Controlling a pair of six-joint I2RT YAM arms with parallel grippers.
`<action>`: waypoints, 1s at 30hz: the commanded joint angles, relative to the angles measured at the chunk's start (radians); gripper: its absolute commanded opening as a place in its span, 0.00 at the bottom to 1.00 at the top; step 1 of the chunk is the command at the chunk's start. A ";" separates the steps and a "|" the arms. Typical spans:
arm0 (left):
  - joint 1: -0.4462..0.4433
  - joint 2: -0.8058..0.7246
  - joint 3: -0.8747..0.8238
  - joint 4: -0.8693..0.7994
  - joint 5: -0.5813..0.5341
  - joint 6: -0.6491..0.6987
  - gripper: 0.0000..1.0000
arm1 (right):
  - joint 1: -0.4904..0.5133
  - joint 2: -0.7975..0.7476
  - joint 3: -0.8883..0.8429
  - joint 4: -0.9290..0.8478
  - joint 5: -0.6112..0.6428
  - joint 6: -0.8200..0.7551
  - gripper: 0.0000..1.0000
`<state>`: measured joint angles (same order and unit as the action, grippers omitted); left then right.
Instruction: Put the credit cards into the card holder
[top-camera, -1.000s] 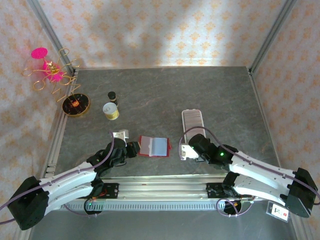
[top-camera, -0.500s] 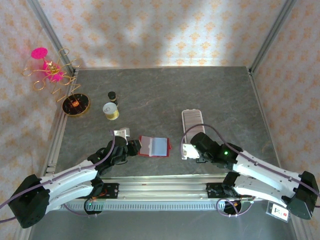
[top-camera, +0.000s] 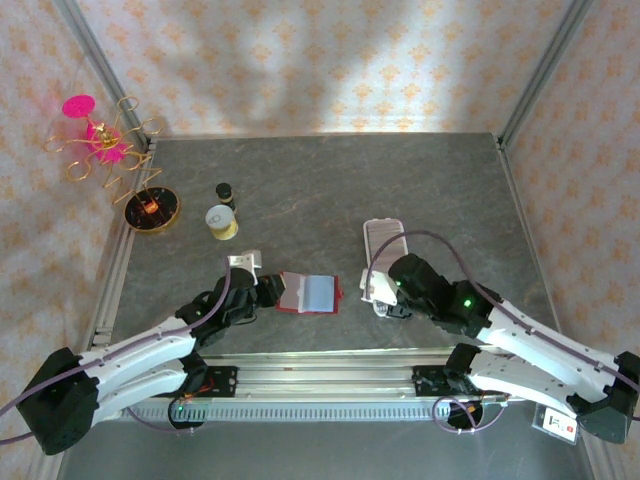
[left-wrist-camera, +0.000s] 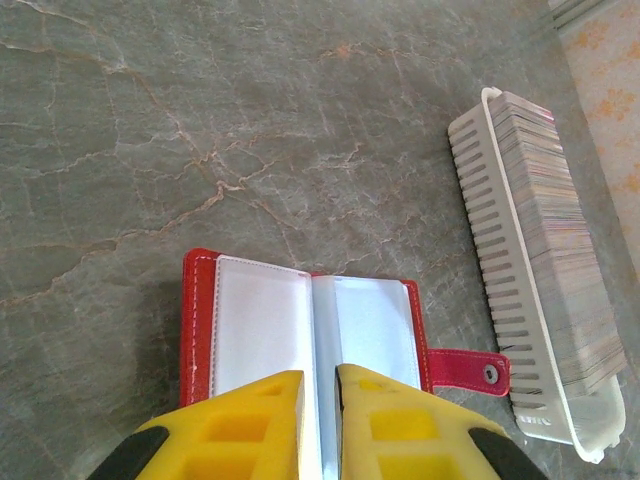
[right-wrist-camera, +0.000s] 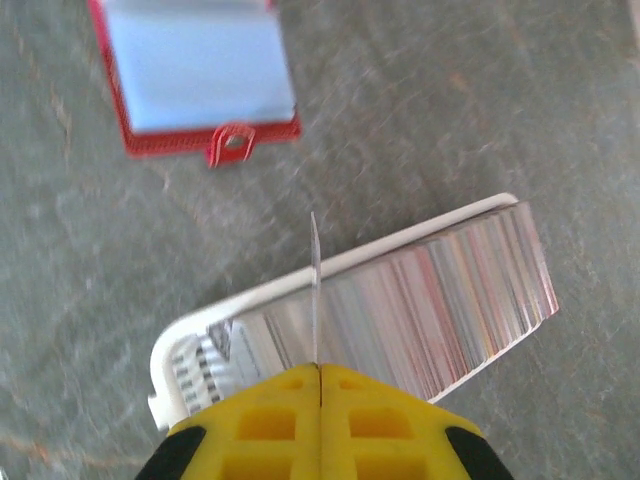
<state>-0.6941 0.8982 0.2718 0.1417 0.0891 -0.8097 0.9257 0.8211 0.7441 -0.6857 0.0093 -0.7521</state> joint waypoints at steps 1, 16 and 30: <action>-0.002 0.018 0.039 -0.017 -0.003 0.021 0.17 | -0.004 0.000 0.045 0.108 -0.009 0.218 0.00; -0.002 0.120 0.034 0.013 -0.029 0.012 0.11 | -0.004 0.279 0.137 0.457 -0.107 1.107 0.00; -0.002 0.203 -0.001 0.053 -0.011 0.001 0.09 | 0.143 0.483 -0.028 0.763 -0.056 1.580 0.00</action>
<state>-0.6941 1.0889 0.2905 0.1581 0.0959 -0.8104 1.0527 1.2789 0.7216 0.0250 -0.1146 0.7116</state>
